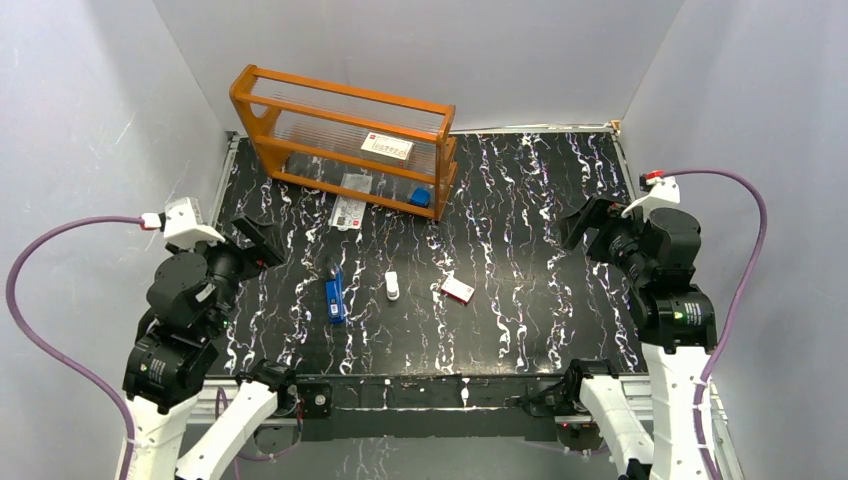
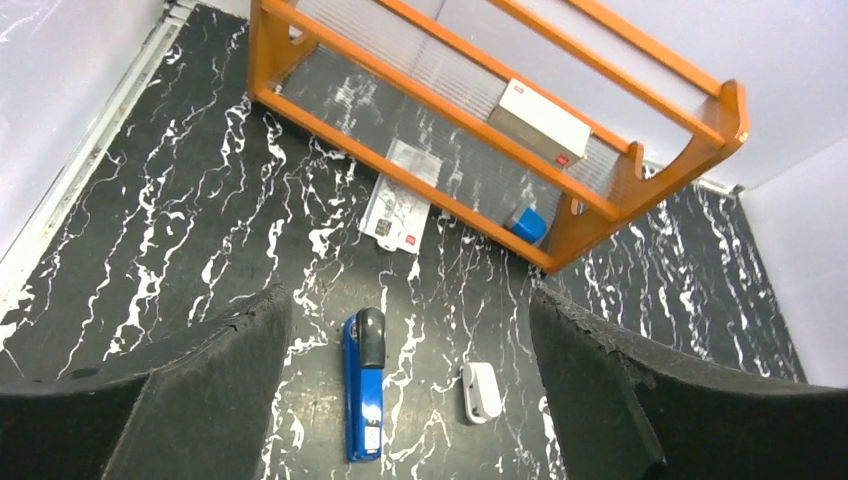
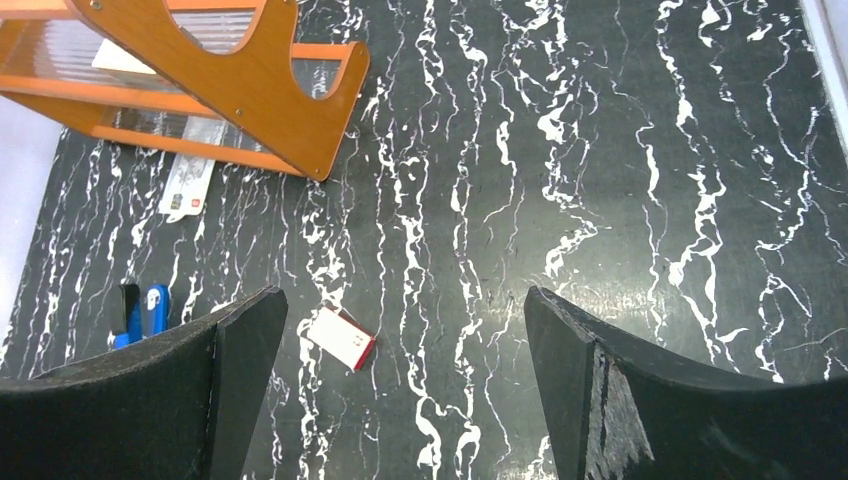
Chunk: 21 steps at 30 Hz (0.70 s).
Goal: Load the staples into the stapler
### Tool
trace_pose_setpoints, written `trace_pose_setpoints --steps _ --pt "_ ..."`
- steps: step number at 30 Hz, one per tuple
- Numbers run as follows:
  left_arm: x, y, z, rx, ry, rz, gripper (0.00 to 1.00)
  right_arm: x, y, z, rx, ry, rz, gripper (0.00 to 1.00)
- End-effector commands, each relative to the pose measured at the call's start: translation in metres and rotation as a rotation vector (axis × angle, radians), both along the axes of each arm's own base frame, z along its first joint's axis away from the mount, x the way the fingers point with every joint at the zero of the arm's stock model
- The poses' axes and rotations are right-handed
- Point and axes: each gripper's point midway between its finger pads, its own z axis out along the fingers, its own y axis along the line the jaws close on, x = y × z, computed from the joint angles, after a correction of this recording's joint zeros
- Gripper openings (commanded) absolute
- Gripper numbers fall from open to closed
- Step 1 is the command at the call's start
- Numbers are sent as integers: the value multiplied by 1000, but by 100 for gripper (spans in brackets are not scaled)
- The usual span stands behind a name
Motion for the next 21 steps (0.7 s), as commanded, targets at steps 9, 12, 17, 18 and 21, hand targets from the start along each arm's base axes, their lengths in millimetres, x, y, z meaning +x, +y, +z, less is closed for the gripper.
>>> trace_pose_setpoints --steps 9,12,17,18,21 --pt "24 -76 -60 5 26 -383 91 7 47 -53 22 52 334 97" --pt "26 -121 -75 -25 64 -621 89 13 58 -65 54 43 399 93" --pt "38 -156 -124 -99 310 -753 89 23 79 -97 144 102 452 86" --pt "41 -159 -132 -103 343 -751 88 23 87 -107 131 125 458 85" --pt "45 -166 -150 -105 419 -722 87 23 112 -126 48 141 452 84"
